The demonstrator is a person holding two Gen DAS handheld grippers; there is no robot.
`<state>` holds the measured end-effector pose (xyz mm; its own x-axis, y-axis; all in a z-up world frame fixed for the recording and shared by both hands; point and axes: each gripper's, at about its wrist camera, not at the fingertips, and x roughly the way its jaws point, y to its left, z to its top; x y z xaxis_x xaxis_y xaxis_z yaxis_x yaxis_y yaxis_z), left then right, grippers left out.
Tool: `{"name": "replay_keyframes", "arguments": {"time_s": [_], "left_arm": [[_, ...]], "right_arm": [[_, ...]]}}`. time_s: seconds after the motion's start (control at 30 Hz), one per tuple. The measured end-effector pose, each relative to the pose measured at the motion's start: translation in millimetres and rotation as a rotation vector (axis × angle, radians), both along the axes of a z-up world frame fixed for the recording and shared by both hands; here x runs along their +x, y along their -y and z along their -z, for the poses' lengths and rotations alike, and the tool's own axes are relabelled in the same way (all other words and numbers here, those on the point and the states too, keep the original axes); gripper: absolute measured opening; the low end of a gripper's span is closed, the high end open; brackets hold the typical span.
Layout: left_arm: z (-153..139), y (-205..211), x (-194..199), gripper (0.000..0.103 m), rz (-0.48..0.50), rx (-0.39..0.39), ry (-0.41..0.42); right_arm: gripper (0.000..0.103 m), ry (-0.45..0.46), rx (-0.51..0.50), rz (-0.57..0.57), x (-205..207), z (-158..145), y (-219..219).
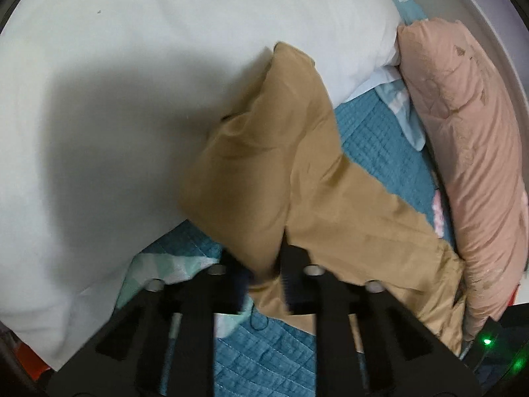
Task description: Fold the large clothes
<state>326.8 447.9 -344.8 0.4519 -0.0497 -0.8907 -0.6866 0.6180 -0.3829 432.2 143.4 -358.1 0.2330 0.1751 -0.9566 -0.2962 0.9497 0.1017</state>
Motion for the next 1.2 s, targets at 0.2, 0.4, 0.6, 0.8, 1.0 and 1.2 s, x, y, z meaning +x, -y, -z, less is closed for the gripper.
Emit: {"name": "replay_keyframes", "arguments": {"time_s": [0.2,0.4,0.6,0.8,1.0,1.2], "left_arm": [[-35,15,-4,0.007,0.028,0.113,0.045],[-69,44,-5,0.007,0.097,0.250,0.062],[-93,72,-3,0.007,0.149,0.318,0.083],[-123,122,-3,0.006,0.242,0.433,0.117],[-142,196,0,0.006,0.353,0.496,0.139],[-153,287,15,0.006,0.479,0.427,0.189]], "right_arm": [[0.013,0.003,0.009,0.016,-3,0,0],[0.011,0.007,0.066,0.045,-4,-16,16],[0.013,0.084,0.115,0.099,-12,-58,61],[0.014,0.144,0.148,0.187,-33,-86,136],[0.014,0.186,0.146,0.264,-55,-95,210],[0.014,0.239,0.141,0.371,-80,-98,284]]}}
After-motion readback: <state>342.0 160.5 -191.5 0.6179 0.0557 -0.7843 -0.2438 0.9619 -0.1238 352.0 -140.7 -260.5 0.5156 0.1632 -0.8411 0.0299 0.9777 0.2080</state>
